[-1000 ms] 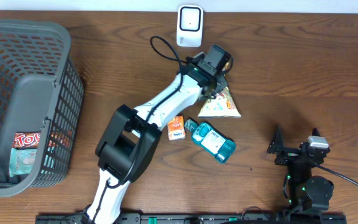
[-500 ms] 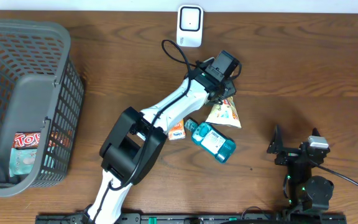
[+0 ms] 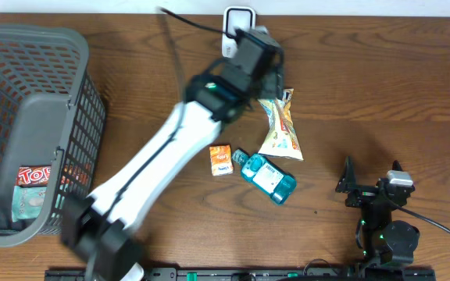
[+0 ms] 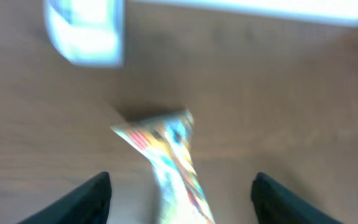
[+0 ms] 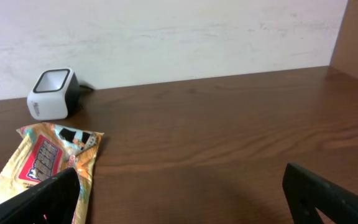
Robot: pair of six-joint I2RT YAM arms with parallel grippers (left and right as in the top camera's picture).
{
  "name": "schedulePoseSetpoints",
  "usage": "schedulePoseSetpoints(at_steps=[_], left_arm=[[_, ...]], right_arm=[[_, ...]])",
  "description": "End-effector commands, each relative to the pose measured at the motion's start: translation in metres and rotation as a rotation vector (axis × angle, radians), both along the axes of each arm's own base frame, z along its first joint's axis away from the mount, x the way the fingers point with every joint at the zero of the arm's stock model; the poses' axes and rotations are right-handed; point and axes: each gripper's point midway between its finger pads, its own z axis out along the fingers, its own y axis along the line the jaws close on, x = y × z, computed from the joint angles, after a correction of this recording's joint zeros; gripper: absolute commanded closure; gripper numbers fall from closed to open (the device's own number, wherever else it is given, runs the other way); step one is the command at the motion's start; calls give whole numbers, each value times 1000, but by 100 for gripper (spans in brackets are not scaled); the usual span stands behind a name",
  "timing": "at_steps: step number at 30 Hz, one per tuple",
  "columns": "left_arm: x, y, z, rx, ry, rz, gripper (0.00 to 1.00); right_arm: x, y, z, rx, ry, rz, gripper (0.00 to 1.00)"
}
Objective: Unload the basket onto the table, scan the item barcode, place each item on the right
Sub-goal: 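Carry the chip bag out and drop it right of the bottle, then reach the left gripper into the basket toward the red TOP bar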
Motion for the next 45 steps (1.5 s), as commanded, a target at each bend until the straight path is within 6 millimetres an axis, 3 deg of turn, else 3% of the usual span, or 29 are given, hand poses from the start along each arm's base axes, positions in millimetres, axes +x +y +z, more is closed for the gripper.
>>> schedulePoseSetpoints(at_steps=[1, 5, 9, 13, 19, 25, 31, 39, 45], left_arm=[[19, 80, 64, 229, -250, 184, 18], [18, 168, 122, 358, -397, 472, 10], [11, 255, 149, 435, -430, 735, 10], [2, 335, 141, 432, -365, 959, 9], [-51, 445, 89, 72, -172, 1484, 9], [-70, 492, 38, -189, 57, 1593, 9], [-79, 516, -31, -267, 319, 1653, 8], [-91, 503, -133, -215, 741, 1659, 8], [-101, 498, -188, -169, 930, 1691, 9]], right_arm=[[0, 0, -1, -13, 0, 1, 1], [0, 0, -1, -13, 0, 2, 1], [0, 0, -1, -13, 0, 1, 1], [0, 0, -1, -13, 0, 2, 1], [0, 0, -1, -13, 0, 2, 1], [0, 0, -1, -13, 0, 2, 1], [0, 0, -1, -13, 0, 2, 1], [0, 0, -1, -13, 0, 1, 1], [0, 0, -1, -13, 0, 2, 1]])
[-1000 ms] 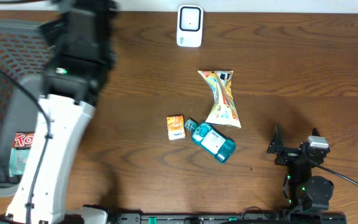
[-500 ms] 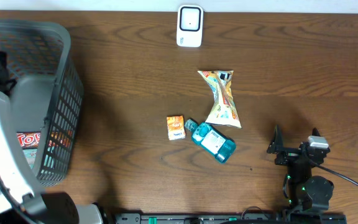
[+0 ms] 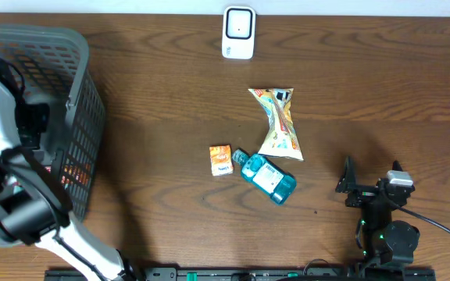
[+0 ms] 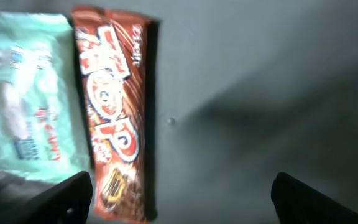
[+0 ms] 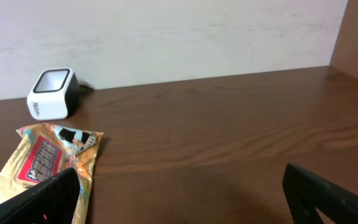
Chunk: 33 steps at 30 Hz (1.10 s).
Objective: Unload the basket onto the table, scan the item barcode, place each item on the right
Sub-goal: 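Reach the left gripper into the basket toward the red TOP bar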
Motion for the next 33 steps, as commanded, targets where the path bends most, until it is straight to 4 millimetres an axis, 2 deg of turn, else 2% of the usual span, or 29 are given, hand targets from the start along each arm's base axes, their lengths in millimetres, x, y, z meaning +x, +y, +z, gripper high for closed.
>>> schedulePoseSetpoints(at_steps=[1, 5, 10, 16, 17, 18, 20, 23, 26, 30, 33], left_arm=[[-7, -5, -24, -47, 64, 29, 8], [-18, -8, -42, -56, 124, 61, 9], [-34, -3, -54, 1, 185, 125, 8], [-36, -3, -78, 15, 156, 130, 8], [-37, -3, -83, 17, 152, 130, 13], [-38, -4, -87, 18, 151, 130, 27], [-42, -6, -94, 16, 153, 130, 46], [-52, -13, -106, 6, 172, 130, 61], [-63, -19, -114, -8, 200, 128, 92], [-63, -20, -113, -12, 196, 128, 93], [-55, -16, -102, 0, 160, 105, 93]], right_arm=[[0, 0, -1, -13, 0, 1, 1], [0, 0, -1, -13, 0, 1, 1], [0, 0, -1, -13, 0, 2, 1], [0, 0, -1, -13, 0, 1, 1], [0, 0, -1, -13, 0, 2, 1], [0, 0, -1, -13, 0, 2, 1], [0, 0, -1, -13, 0, 2, 1], [0, 0, -1, -13, 0, 2, 1], [0, 0, -1, -13, 0, 2, 1], [0, 0, -1, -13, 0, 2, 1], [0, 0, -1, -13, 0, 2, 1]])
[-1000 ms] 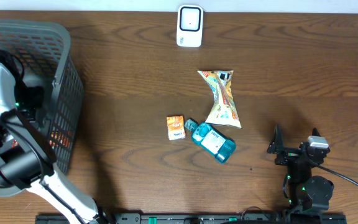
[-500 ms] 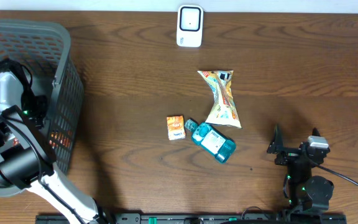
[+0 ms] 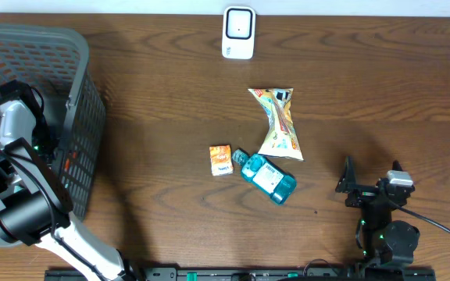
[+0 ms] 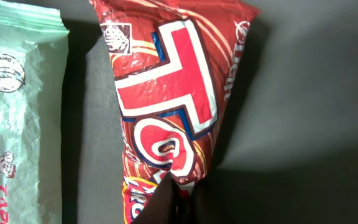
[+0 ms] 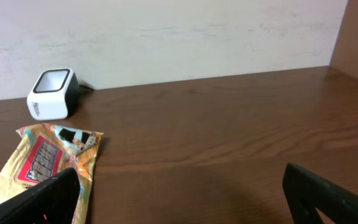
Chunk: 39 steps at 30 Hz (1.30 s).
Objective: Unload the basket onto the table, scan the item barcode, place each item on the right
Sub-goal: 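Reach the left gripper into the basket toward the red TOP bar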
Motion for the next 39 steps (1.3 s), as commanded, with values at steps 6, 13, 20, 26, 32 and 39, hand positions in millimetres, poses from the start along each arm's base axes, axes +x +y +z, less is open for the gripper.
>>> schedulePoseSetpoints(at_steps=[6, 13, 20, 26, 32, 39], left_arm=[[-5, -11, 4, -64, -19, -69, 93], [8, -3, 73, 53, -193, -93, 93], [7, -3, 83, 72, -215, -93, 29], [1, -7, 69, 49, -179, -92, 2], [5, -4, 61, 49, -174, -92, 2], [4, 2, 35, 43, -110, -88, 2]], right_arm=[[0, 0, -1, -13, 0, 1, 1], [0, 0, -1, -13, 0, 1, 1], [0, 0, -1, -13, 0, 2, 1], [0, 0, -1, -13, 0, 1, 1], [0, 0, -1, -13, 0, 2, 1], [0, 0, -1, -13, 0, 2, 1]])
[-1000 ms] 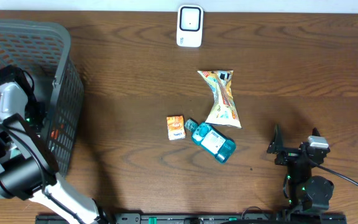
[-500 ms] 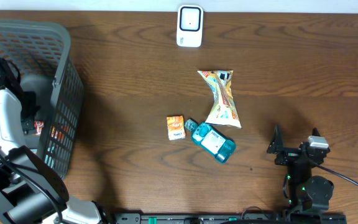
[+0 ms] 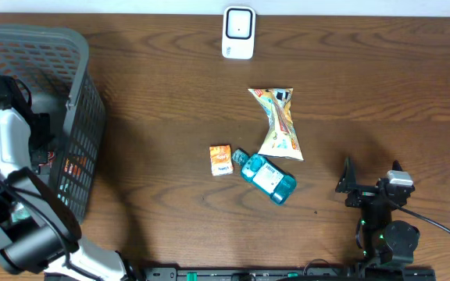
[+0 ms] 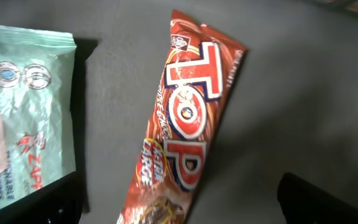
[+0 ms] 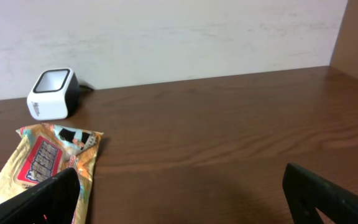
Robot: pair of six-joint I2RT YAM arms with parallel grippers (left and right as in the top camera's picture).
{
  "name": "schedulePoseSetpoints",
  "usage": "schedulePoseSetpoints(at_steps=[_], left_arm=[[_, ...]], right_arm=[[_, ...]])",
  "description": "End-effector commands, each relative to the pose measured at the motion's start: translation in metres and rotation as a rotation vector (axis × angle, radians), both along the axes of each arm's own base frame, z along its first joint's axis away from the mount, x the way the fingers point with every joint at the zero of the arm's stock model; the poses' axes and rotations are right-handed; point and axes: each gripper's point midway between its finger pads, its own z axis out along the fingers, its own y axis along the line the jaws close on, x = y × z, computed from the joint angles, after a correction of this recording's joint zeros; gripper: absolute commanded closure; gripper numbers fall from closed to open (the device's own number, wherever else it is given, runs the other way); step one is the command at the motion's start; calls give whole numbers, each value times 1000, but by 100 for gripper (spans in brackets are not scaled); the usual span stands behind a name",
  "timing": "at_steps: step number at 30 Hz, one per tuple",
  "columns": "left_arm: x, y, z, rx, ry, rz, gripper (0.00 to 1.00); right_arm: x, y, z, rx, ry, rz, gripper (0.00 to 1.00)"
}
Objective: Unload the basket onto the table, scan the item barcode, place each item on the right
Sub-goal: 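Reach the left gripper into the basket toward the red TOP bar, then grasp the red TOP bar and lift it out of the basket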
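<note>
A red TOP chocolate bar (image 4: 185, 124) lies slanted on the grey basket floor (image 4: 303, 106), next to a mint-green pack (image 4: 23, 118). My left gripper (image 4: 179, 205) hangs open above the bar's lower end, its dark fingers (image 4: 42, 202) far apart at the frame's bottom corners, holding nothing. In the overhead view the left arm (image 3: 10, 133) reaches into the basket (image 3: 53, 47). The white scanner (image 3: 238, 33) stands at the table's far edge. My right gripper (image 5: 182, 199) rests open and empty at the front right (image 3: 348, 187).
A golden snack bag (image 3: 278, 123) lies mid-table below the scanner. A small orange box (image 3: 221, 159) and a teal bottle (image 3: 268, 176) sit nearer the front. The basket's mesh wall (image 3: 84, 140) stands between the left gripper and the table.
My left gripper was shut on the red bar's lower end, seen close up. Now it is open and farther back, and the bar lies slanted on the basket floor.
My left gripper was open over the golden snack bag near the scanner. Then it was open inside the basket above the red bar, then shut on that bar. Now it is open again with the bar on the basket floor. The right arm stayed still.
</note>
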Motion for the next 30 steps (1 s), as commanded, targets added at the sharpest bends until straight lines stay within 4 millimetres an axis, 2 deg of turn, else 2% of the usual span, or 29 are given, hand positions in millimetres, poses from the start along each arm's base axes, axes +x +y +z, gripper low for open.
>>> schedulePoseSetpoints(at_steps=[1, 7, 8, 9, 11, 12, 15, 17, 20, 21, 24, 30], left_arm=[[-9, 3, -25, -11, 86, -2, 2], [-11, 2, -67, -57, 162, -4, 2], [-12, 0, -74, -68, 177, -4, 4], [-14, -2, -81, -83, 194, -5, 21], [-18, -7, -92, -115, 223, -20, 70], [-20, -9, -96, -128, 237, -21, 91], [-20, -12, -98, -145, 235, -21, 92], [-15, -9, -91, -128, 209, -22, 93], [-4, -1, -68, -88, 146, -29, 93], [7, 5, -45, -48, 91, -67, 93], [19, 12, 3, 31, -8, -120, 93], [17, 11, 110, 199, -238, -138, 93]], right_arm=[[0, 0, -1, -13, 0, 2, 1], [0, 0, -1, -13, 0, 2, 1], [0, 0, -1, -13, 0, 2, 1], [0, 0, -1, -13, 0, 2, 1], [0, 0, -1, -13, 0, 2, 1], [0, 0, -1, -13, 0, 1, 1], [0, 0, -1, -13, 0, 1, 1], [0, 0, -1, -13, 0, 2, 1], [0, 0, -1, -13, 0, 2, 1], [0, 0, -1, -13, 0, 1, 1], [0, 0, -1, -13, 0, 2, 1], [0, 0, -1, -13, 0, 1, 1]])
